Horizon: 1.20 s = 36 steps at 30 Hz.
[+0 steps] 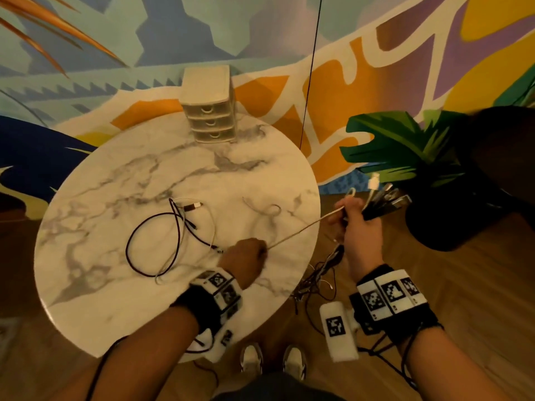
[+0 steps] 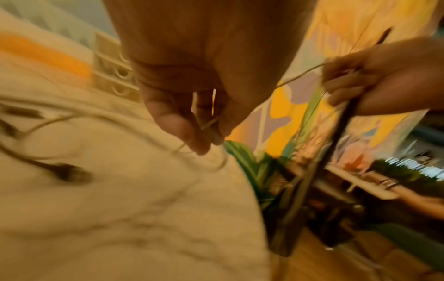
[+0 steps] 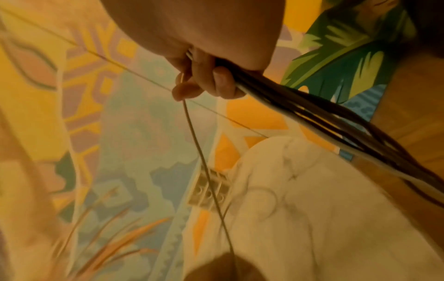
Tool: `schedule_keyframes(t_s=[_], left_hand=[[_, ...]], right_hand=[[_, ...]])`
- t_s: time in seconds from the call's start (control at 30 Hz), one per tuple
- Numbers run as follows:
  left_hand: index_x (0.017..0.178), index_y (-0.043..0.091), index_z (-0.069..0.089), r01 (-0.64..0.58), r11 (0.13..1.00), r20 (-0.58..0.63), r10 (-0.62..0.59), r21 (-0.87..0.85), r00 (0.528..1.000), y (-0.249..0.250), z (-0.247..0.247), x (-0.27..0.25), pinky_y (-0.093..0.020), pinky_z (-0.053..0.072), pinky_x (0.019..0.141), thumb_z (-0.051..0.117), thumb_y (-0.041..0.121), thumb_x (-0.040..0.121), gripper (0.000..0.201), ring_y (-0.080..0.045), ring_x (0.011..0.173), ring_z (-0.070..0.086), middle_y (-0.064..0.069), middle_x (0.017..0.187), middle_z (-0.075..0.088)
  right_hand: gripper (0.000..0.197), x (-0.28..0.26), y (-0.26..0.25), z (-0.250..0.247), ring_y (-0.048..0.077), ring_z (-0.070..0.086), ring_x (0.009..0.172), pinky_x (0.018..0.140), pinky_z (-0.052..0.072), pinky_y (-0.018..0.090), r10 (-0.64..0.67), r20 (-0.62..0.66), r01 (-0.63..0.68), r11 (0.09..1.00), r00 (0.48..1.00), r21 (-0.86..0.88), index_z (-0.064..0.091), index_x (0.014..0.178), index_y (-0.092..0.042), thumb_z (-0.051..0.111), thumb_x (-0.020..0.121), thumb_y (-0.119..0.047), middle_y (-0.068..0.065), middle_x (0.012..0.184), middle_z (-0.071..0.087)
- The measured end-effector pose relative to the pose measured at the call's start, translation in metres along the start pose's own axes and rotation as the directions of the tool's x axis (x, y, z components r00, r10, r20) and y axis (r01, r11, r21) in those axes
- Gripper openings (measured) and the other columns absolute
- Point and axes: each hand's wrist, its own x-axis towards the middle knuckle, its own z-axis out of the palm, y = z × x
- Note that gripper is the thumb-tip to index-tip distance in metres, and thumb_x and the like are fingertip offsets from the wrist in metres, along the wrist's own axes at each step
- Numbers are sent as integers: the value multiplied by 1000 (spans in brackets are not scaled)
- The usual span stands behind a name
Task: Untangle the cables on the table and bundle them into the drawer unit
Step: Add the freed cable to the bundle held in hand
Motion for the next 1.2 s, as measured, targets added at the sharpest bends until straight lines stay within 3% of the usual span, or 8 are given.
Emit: schedule_keyframes(t_s=[0.23, 0.33, 0.43, 0.57, 0.67, 0.73, 0.93, 1.2], left_hand=[[104, 11, 62, 181, 971, -511, -77, 157, 856, -102, -64, 10, -43, 48, 72, 47, 21, 94, 21, -38, 93, 60, -15, 110, 61], [105, 13, 65, 243, 969, -268, -225, 38, 937, -120, -35, 5, -36, 47, 73, 50, 27, 95, 23, -34, 91, 61, -15, 105, 66], [91, 15, 69, 338, 921, -67, -356, -193, 932, -125, -26, -2, -30, 49, 61, 53, 33, 94, 24, -27, 69, 62, -9, 85, 67], [78, 13, 69, 168, 863, -308, -343, -476, 887, -88, -68, -6, -21, 40, 40, 52, 30, 94, 29, -17, 40, 49, -12, 65, 62], [82, 4, 70, -49, 795, -432, -276, -605, 859, -47, -98, -13, -18, 37, 35, 52, 26, 94, 31, -6, 33, 44, -10, 74, 67], [81, 4, 69, -97, 774, -432, -241, -626, 869, -30, -102, -14, -19, 38, 36, 51, 28, 95, 33, -7, 33, 44, -6, 75, 70], [75, 19, 65, 160, 973, -443, -218, -167, 869, -46, -94, -6, -35, 52, 61, 42, 47, 93, 40, -31, 69, 63, -8, 72, 65], [91, 18, 66, 275, 918, -500, -102, 286, 860, -54, -90, -16, -32, 41, 60, 36, 46, 96, 41, -35, 81, 62, -12, 88, 65]], right_hand=[[30, 34, -31, -30, 6, 37, 37, 42, 24, 22, -49, -220, 98, 971, 974, 217, 53, 73, -18, 43, 100, -26, -4, 49, 58], [29, 36, -23, -34, 5, 39, 38, 42, 26, 22, -38, -264, 89, 978, 964, 187, 55, 75, -18, 44, 99, -27, -5, 49, 58], [27, 33, -7, -32, 2, 44, 41, 41, 30, 17, -16, -225, 44, 992, 974, 120, 60, 79, -16, 46, 99, -28, -1, 59, 58], [33, 30, 11, -32, 2, 44, 42, 44, 35, 18, 46, -169, -44, 999, 985, 14, 69, 94, -9, 45, 99, -33, -1, 60, 56], [39, 29, 23, -29, 13, 60, 62, 67, 49, 30, 122, -188, -127, 992, 975, -15, 69, 96, -6, 49, 96, -40, -2, 66, 66], [38, 26, 26, -27, 14, 58, 63, 64, 47, 29, 144, -226, -151, 988, 963, -14, 62, 93, -7, 51, 94, -43, -2, 69, 65], [32, 23, 18, -37, 15, 50, 58, 53, 38, 25, 90, -287, -129, 984, 954, -120, 48, 73, -18, 49, 95, -40, -1, 66, 52], [32, 8, 8, -29, 11, 42, 53, 52, 35, 28, 123, -114, -144, 969, 986, -198, 48, 70, -20, 51, 94, -41, -4, 60, 46]])
